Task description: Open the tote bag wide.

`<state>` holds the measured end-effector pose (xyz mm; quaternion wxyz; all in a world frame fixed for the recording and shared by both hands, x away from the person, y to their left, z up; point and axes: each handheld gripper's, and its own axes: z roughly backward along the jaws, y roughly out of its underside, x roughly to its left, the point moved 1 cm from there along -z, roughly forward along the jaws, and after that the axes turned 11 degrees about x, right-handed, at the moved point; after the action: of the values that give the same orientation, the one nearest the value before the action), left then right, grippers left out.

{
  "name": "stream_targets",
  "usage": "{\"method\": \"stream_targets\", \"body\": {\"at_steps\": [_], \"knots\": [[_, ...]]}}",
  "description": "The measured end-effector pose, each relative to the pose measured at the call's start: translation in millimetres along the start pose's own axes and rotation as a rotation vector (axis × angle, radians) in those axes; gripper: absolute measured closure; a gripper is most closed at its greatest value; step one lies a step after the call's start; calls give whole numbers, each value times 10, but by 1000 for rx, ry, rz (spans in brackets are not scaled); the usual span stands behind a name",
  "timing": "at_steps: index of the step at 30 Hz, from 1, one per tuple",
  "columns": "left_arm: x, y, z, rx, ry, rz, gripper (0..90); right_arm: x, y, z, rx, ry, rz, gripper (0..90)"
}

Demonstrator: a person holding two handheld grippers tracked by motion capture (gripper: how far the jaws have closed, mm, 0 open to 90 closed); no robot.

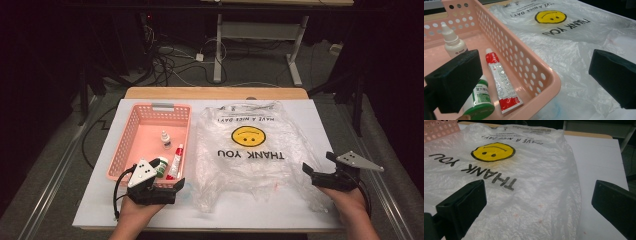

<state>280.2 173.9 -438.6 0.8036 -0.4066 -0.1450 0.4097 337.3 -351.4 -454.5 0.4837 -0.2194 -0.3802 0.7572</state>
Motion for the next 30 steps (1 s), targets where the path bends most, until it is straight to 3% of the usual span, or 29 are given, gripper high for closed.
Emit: {"method": "stream_targets", "body": {"at_steps": [2,8,15,16,25,30], "knots": [[2,-3,-1,-2,0,3,0,-17,-27,-2,-13,-17,-29,6],[18,-27,-18,-1,-2,13,0,-39,-187,-72,-22,-14,-19,11],[36,-46,-42,-2,4,29,0,-273,-392,-328,16,12,-42,49],[39,-53,-41,-2,4,28,0,-351,-437,-427,34,17,-50,52],[5,-84,-16,-4,5,23,0,-575,-716,-785,85,16,-74,123],[-1,-87,-27,-1,1,24,0,-662,-819,-894,93,19,-82,151]]}}
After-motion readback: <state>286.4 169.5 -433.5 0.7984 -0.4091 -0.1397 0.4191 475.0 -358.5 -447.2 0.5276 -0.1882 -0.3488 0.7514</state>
